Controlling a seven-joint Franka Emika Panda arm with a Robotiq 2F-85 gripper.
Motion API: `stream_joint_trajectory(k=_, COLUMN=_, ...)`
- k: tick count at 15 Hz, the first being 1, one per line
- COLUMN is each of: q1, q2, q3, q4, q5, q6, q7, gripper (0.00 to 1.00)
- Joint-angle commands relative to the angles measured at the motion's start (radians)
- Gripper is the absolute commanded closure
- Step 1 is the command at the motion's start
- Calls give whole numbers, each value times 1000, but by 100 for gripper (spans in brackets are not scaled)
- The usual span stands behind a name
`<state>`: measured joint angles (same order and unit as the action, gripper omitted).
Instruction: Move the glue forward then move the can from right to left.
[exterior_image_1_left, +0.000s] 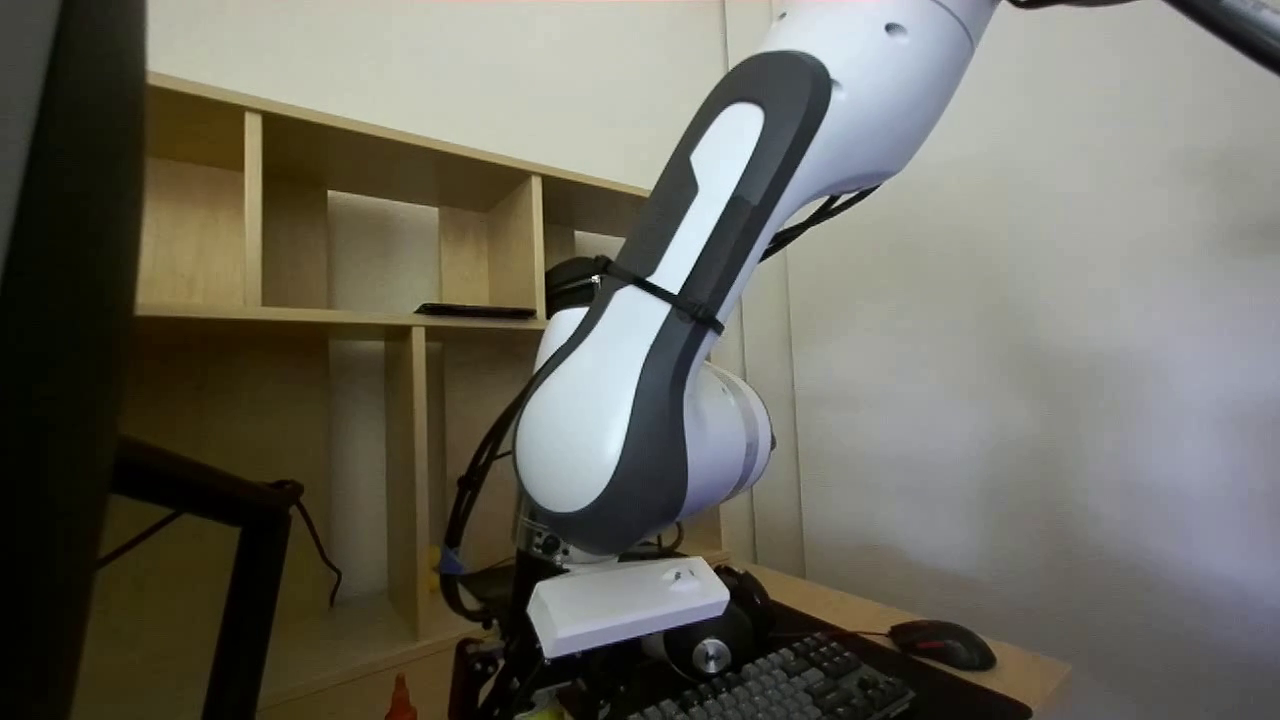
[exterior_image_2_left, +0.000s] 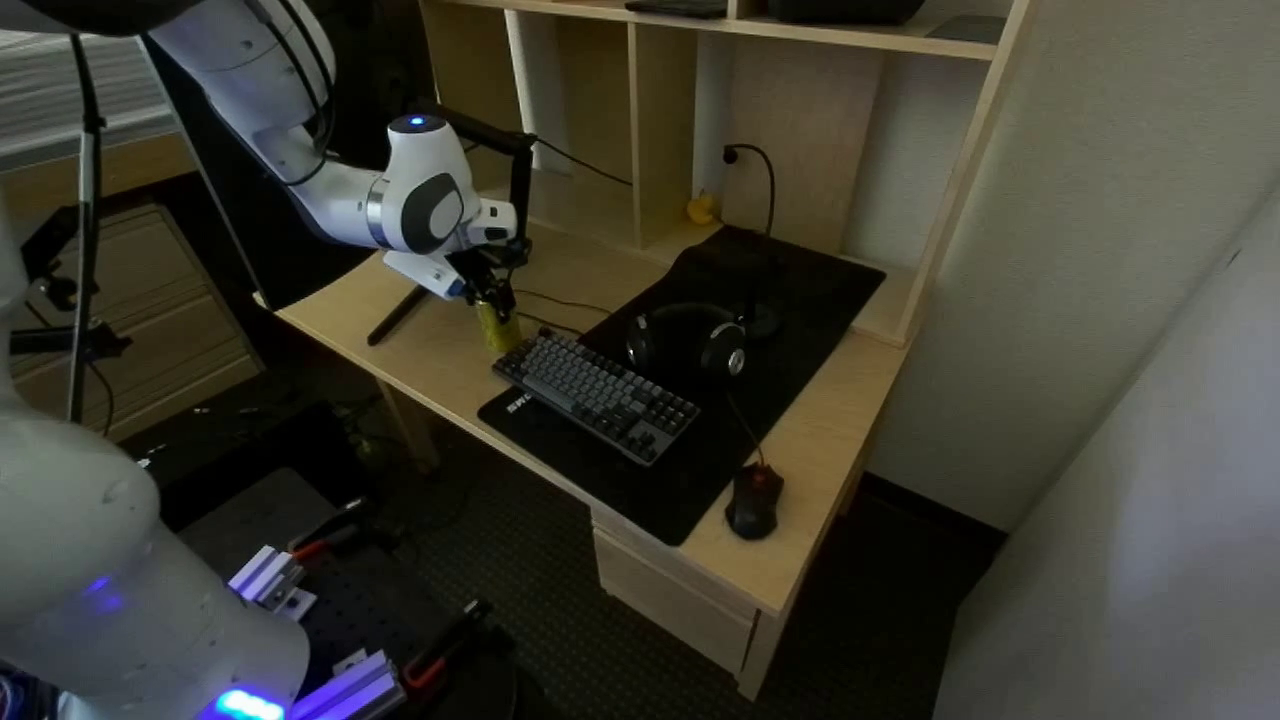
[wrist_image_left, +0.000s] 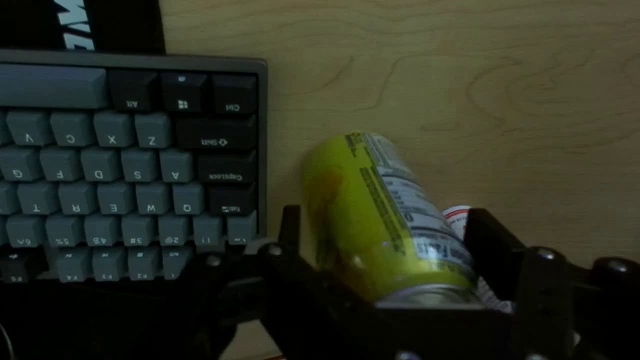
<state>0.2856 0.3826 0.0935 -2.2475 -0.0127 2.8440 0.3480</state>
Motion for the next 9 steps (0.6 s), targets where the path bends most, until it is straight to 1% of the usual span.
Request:
stream_joint_trajectory(k=1, q1=19, q2=12, q3=-17, q4=-13, q5=-2, q6=13, q7=5, gripper=0)
stream_joint_trajectory(k=3, q1=40, q2=14, q3=-43, q4=-15, q5=-27, q6=24, q7=23, gripper=0)
stream_joint_trajectory(k=6, q1=60, q2=17, q3=-68, q4=-14, q5=-37, q6=12, q7=37, gripper=0)
stream_joint_trajectory(k=7, q1=45, q2=16, q3=-46, q4=-12, q5=-7, q6=-21, q7=23, gripper=0)
stream_joint_trajectory(k=9, q1=39, q2=17, q3=-44, q4=-5, q5=-9, q6=-10, q7=10, gripper=0)
